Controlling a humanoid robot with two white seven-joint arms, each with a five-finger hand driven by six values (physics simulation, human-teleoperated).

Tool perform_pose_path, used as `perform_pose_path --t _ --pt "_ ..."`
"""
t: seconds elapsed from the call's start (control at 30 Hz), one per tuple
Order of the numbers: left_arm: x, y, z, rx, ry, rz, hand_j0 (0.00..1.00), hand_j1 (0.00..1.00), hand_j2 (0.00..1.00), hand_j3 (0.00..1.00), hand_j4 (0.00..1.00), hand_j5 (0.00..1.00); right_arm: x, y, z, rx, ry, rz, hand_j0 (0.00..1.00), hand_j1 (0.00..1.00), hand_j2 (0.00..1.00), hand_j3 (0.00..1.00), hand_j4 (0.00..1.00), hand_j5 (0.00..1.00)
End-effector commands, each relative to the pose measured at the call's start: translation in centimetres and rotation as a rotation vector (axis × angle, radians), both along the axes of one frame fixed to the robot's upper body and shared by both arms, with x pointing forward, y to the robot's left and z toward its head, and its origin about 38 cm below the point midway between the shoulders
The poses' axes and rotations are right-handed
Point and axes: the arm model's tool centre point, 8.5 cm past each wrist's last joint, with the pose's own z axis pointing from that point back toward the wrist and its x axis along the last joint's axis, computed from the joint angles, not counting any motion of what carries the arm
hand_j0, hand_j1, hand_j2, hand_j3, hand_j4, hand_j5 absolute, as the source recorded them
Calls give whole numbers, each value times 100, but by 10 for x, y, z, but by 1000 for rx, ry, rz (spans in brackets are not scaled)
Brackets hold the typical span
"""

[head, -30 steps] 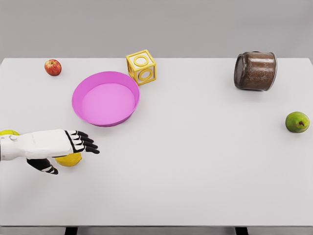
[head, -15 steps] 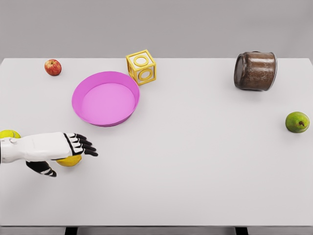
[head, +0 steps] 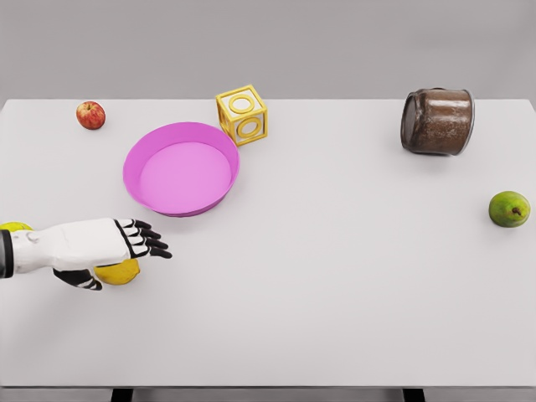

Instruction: Put the lemon on the plate with left arm

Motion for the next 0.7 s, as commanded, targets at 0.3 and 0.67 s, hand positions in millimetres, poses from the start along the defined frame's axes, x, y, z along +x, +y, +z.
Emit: perform_pose_path --t 0.3,0.67 --pt "-7 4 -10 7 35 11 100 100 100 100 100 100 0 0 0 0 1 0 100 100 100 100 100 100" --pt "-1 15 -14 54 24 38 100 100 100 100 100 100 0 0 0 0 0 -1 100 100 100 100 100 100"
